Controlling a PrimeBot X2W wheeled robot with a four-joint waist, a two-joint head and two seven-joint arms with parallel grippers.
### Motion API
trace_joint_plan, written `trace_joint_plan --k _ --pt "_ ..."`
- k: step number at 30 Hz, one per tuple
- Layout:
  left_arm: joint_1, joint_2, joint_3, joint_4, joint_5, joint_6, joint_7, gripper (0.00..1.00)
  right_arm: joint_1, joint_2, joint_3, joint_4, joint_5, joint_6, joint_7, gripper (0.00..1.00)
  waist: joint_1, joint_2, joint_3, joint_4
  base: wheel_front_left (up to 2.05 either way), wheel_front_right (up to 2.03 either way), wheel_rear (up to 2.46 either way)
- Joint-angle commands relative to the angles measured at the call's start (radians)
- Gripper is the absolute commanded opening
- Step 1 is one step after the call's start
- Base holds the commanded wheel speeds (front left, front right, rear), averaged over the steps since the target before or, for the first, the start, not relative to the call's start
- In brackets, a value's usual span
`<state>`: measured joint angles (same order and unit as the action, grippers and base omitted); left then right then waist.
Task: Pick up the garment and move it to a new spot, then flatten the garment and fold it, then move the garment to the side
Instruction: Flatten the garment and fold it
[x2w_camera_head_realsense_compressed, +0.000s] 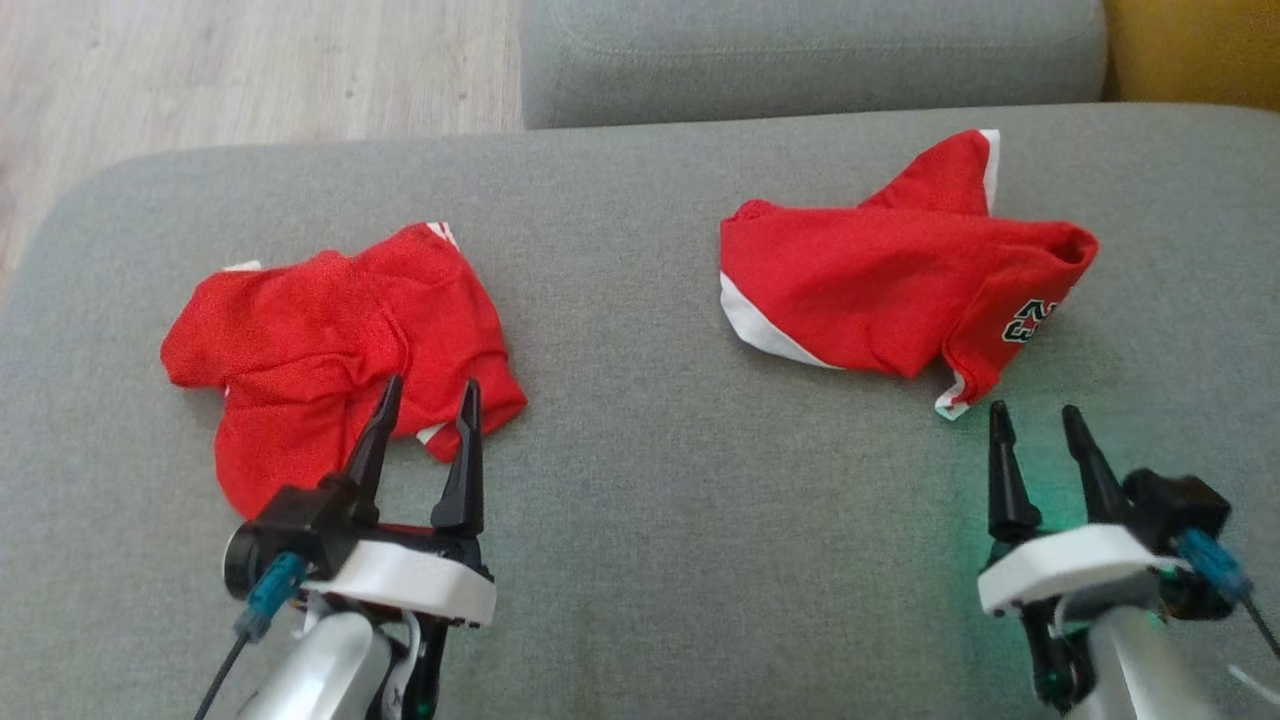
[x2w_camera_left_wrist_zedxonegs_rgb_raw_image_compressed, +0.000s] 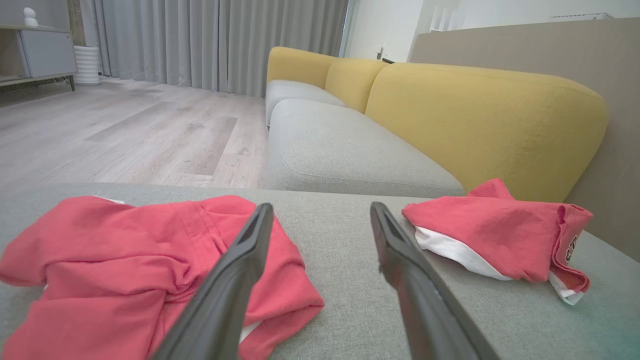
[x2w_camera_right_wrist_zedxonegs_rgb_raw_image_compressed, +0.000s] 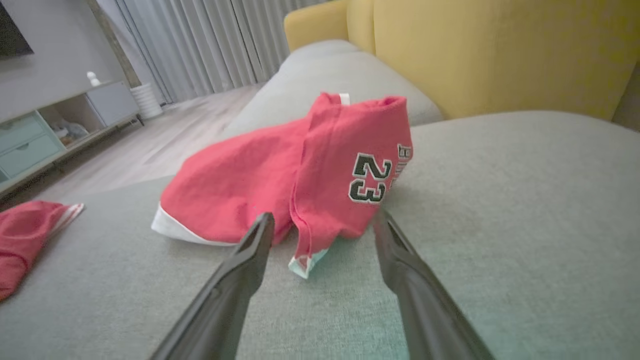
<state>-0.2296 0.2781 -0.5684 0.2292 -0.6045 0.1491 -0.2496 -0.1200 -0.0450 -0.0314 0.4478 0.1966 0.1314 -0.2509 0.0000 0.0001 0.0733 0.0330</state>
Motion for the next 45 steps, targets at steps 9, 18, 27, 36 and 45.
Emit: trace_joint_plan --k 9,18,27,36,45 --pt "-0.059 -0.021 0.056 -0.009 0.032 -0.027 -0.012 1.00 -0.216 -0.005 0.039 0.297 0.014 -0.001 0.003 1.00 0.0000 -0.0001 0.037 0.029 0.00 0.00 0.00" --pt "-0.061 -0.044 0.076 0.014 0.053 -0.050 -0.012 1.00 -0.349 -0.005 0.040 0.521 0.000 -0.001 -0.009 0.54 0.0000 -0.0001 0.052 0.055 0.00 0.00 0.00" --pt "-0.053 -0.056 0.109 0.026 0.064 -0.056 -0.012 1.00 -0.331 -0.005 0.094 0.339 -0.024 -0.001 -0.011 0.00 0.0000 -0.0001 0.030 0.037 0.00 0.00 0.00" --pt "-0.013 -0.080 0.132 0.037 0.074 -0.066 -0.012 1.00 -0.306 -0.005 0.327 0.061 0.075 -0.001 -0.006 0.00 0.0000 -0.0001 -0.051 0.008 0.00 0.00 0.00" --pt "0.023 -0.099 0.163 0.035 0.087 -0.074 -0.012 1.00 -0.303 -0.005 0.340 -0.043 0.076 -0.001 0.078 0.00 0.0000 -0.0001 -0.099 -0.008 0.00 0.00 0.00"
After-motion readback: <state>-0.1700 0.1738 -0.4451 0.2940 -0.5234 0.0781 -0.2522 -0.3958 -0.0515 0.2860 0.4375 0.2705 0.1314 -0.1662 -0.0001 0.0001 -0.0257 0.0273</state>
